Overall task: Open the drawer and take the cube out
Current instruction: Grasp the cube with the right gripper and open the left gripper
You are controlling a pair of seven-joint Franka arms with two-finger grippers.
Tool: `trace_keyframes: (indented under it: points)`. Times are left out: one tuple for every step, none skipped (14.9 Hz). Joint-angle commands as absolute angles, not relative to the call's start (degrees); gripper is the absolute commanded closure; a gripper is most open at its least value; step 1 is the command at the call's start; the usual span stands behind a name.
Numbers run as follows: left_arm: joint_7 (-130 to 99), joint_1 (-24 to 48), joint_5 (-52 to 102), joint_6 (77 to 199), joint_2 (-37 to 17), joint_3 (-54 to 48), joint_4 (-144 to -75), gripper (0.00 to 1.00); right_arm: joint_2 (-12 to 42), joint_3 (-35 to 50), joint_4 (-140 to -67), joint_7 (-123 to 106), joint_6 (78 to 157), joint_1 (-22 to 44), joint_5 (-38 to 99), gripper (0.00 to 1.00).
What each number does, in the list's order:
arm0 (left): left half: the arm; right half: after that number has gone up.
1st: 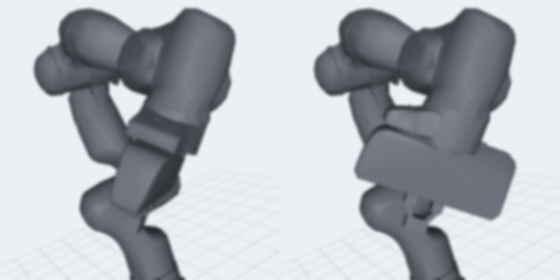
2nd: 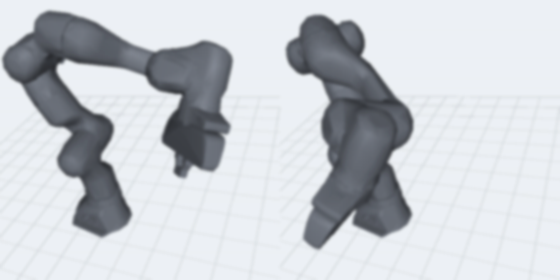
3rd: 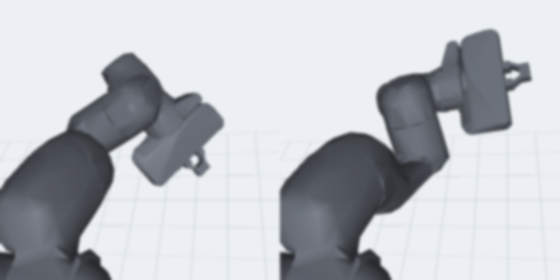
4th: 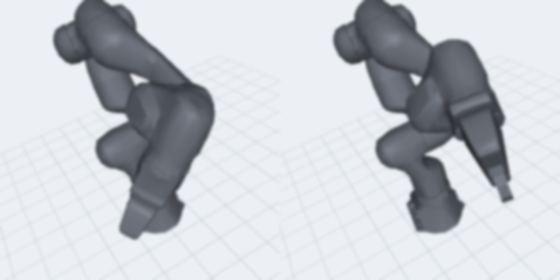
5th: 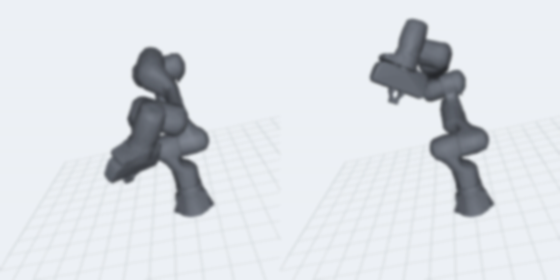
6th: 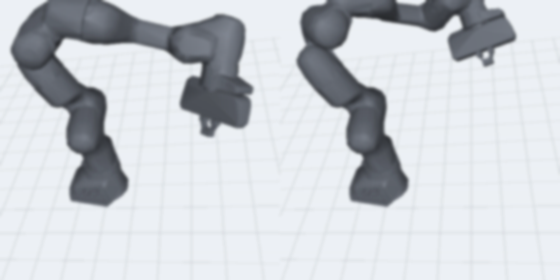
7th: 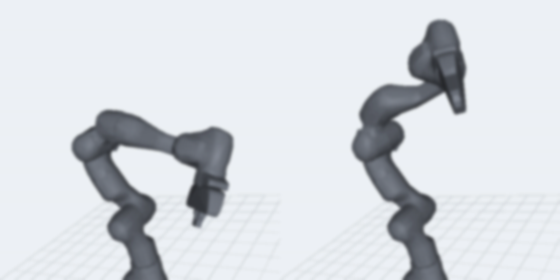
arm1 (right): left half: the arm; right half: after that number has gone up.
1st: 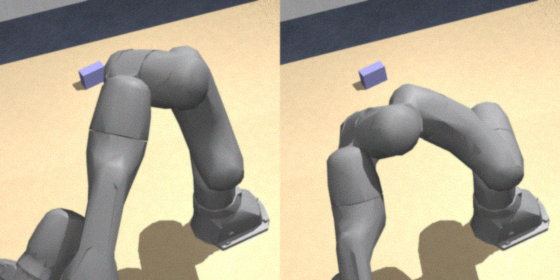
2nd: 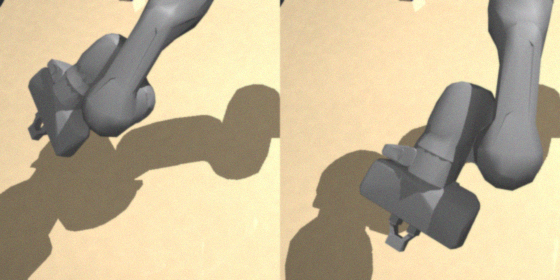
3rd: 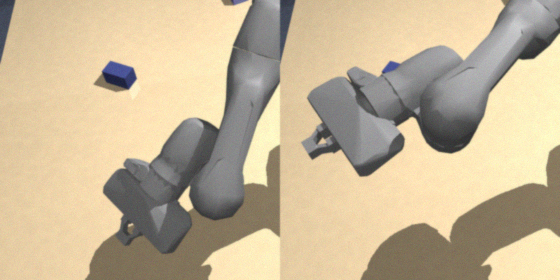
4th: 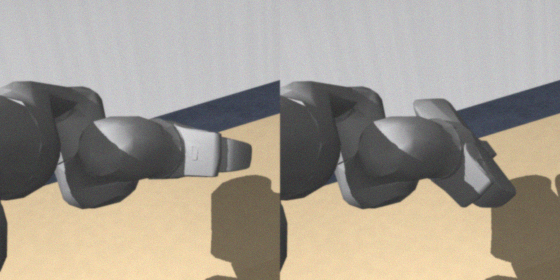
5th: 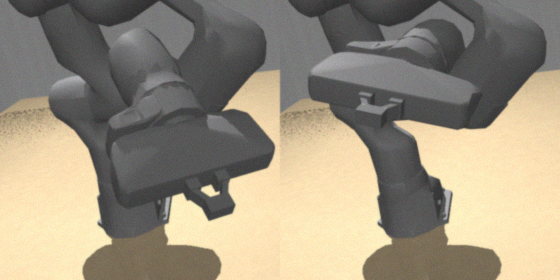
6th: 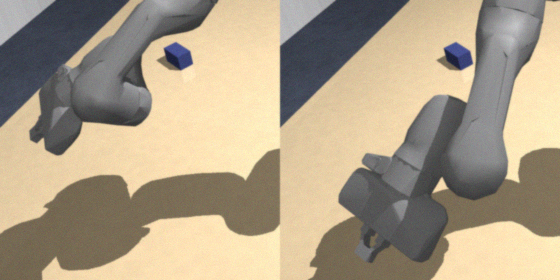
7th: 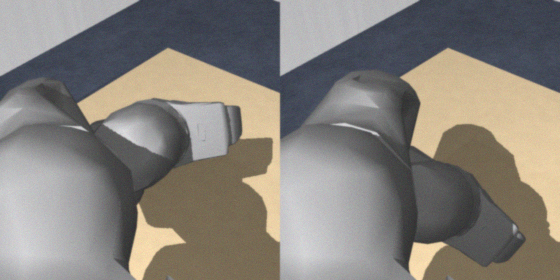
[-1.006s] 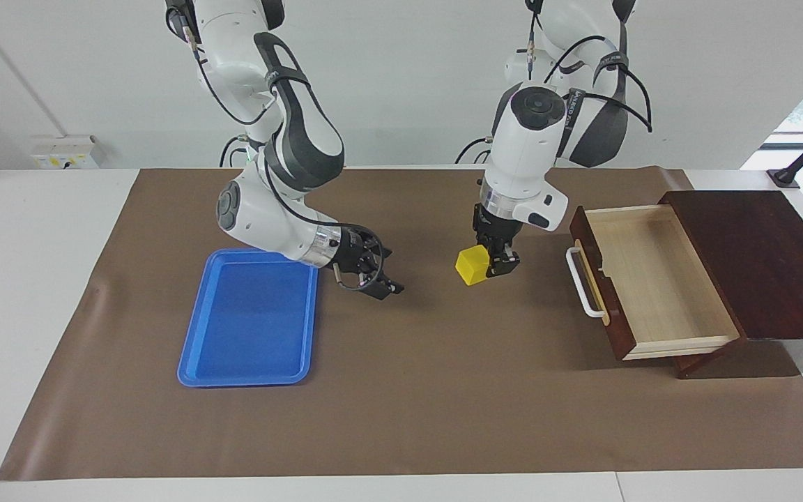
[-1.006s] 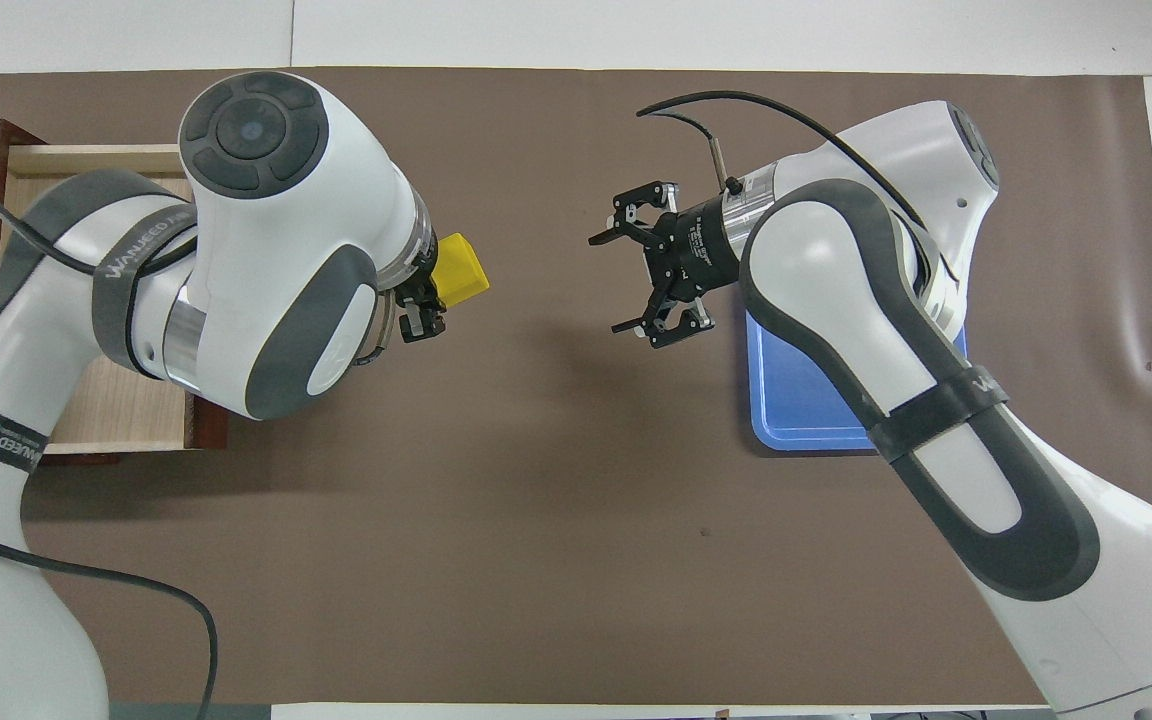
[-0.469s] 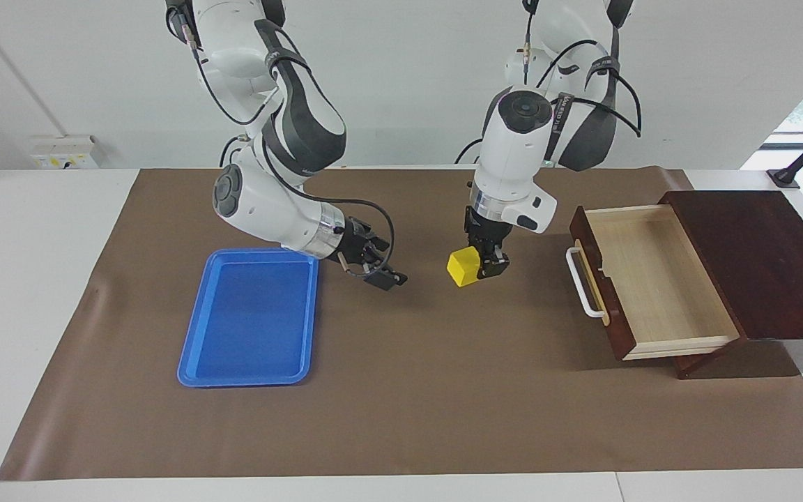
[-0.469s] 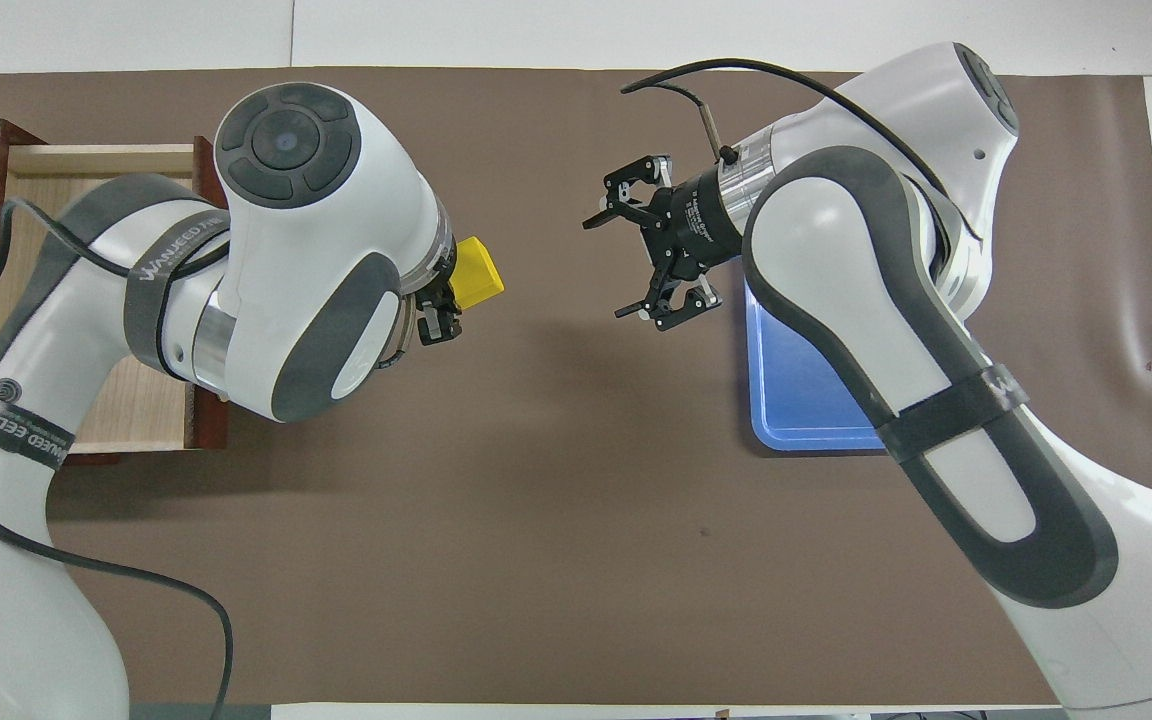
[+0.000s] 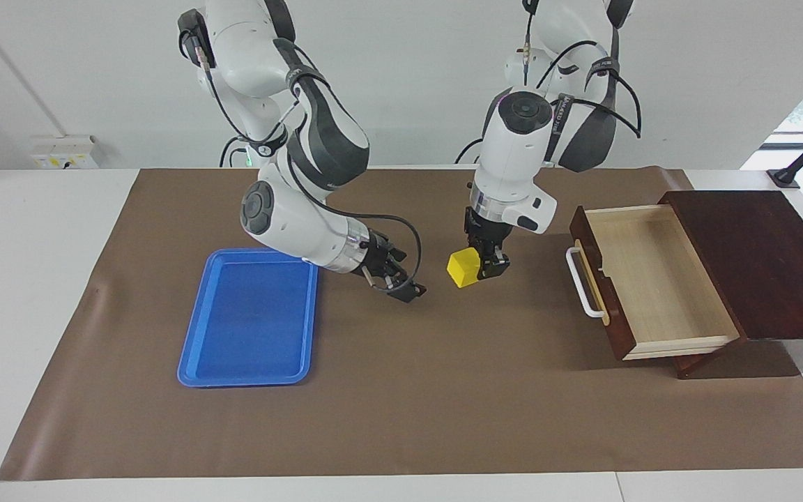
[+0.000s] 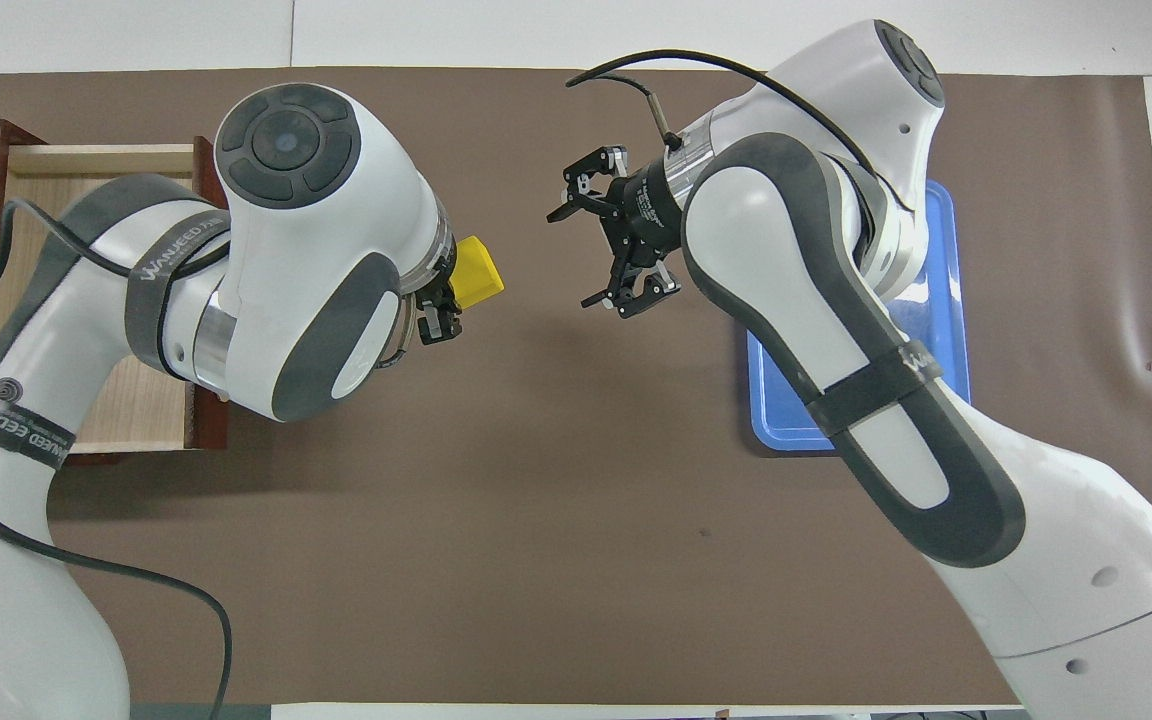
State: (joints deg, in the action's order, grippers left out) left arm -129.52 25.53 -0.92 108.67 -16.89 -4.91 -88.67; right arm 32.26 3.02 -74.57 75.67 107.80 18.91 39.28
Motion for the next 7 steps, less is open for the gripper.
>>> trace_keyframes:
  points:
    - [-130.25,26.45,-1.05,109.86,-16.87,-4.13,-89.21,1.00,35.77,2.64,-69.35,78.22,106.26,20.91,36.30,0.05]
    - [-130.17,26.72,-1.05,110.12,-16.87,-4.13,-89.30,1.00,35.68,2.64,-69.43,78.22,106.35,21.70,35.69,0.05]
    - [-129.99,26.89,-1.05,110.13,-16.79,-4.13,-89.38,1.00,35.68,2.64,-69.52,78.22,106.26,21.97,35.60,0.05]
    - [-129.90,26.89,-1.05,110.30,-16.79,-4.13,-89.38,1.00,35.60,2.64,-69.52,78.66,106.26,22.06,35.60,0.05]
    - [-129.73,26.89,-1.05,110.39,-16.79,-4.13,-89.47,1.00,35.60,2.64,-69.52,80.14,106.52,22.76,35.51,0.05]
    - [-129.73,26.89,-1.14,110.56,-16.79,-4.13,-89.56,1.00,35.68,2.46,-69.52,81.11,106.61,23.37,35.51,0.05]
    - [-129.73,26.89,-1.14,110.65,-16.70,-4.13,-89.56,1.00,35.60,2.46,-69.52,81.38,106.52,23.38,35.42,0.05]
